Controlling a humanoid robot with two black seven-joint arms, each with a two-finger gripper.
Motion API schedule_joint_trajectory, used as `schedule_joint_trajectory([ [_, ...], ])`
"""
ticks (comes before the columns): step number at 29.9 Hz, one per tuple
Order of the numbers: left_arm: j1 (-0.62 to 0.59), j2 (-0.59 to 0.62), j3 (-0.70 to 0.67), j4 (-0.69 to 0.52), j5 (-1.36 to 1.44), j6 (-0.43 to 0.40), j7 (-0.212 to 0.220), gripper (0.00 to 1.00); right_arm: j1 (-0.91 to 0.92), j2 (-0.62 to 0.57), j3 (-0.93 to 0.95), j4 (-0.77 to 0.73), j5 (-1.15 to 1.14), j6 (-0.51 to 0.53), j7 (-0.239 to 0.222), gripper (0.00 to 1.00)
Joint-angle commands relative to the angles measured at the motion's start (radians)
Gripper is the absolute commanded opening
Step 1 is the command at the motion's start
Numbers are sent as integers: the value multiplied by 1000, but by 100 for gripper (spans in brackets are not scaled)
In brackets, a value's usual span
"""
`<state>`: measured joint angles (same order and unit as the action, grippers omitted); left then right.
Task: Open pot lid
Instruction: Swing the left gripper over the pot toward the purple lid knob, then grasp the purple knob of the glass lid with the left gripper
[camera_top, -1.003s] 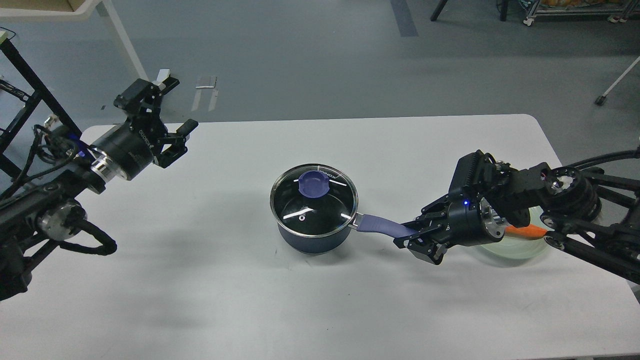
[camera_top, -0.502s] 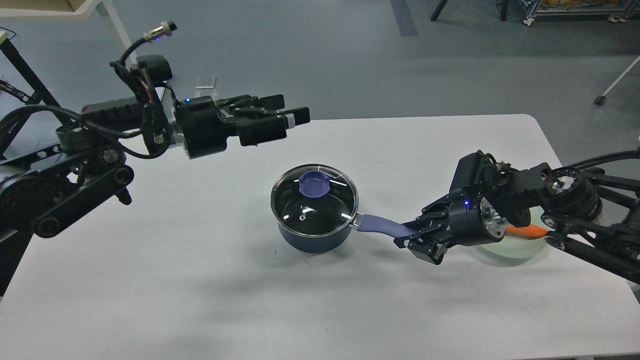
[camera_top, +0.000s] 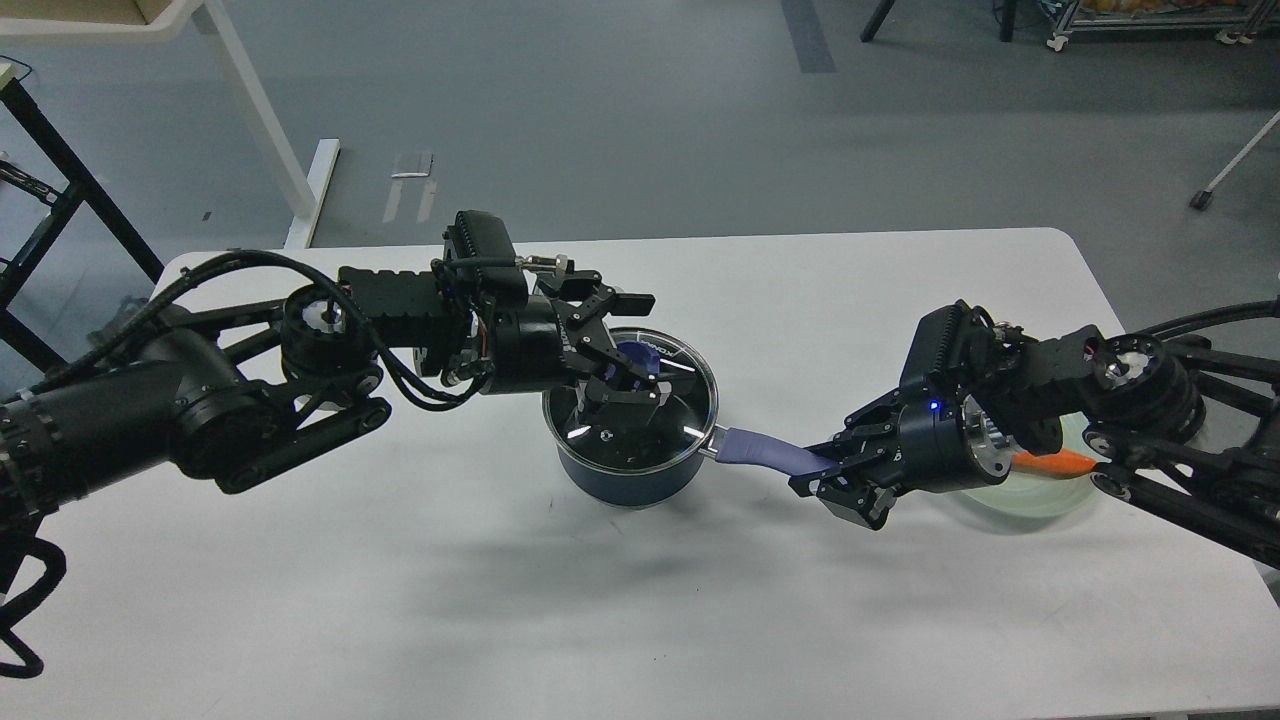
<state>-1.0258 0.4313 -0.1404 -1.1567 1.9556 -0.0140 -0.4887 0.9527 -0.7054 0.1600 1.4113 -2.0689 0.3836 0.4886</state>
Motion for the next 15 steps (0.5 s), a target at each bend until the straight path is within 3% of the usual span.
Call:
schedule_joint_trajectory([
  [1, 6, -28, 12, 41, 37, 0, 0, 99, 0, 0, 1, 0, 1, 0, 0, 28],
  [15, 15, -60, 51, 129, 51, 26, 0, 99, -2, -2, 1, 0, 1, 0, 0, 29],
])
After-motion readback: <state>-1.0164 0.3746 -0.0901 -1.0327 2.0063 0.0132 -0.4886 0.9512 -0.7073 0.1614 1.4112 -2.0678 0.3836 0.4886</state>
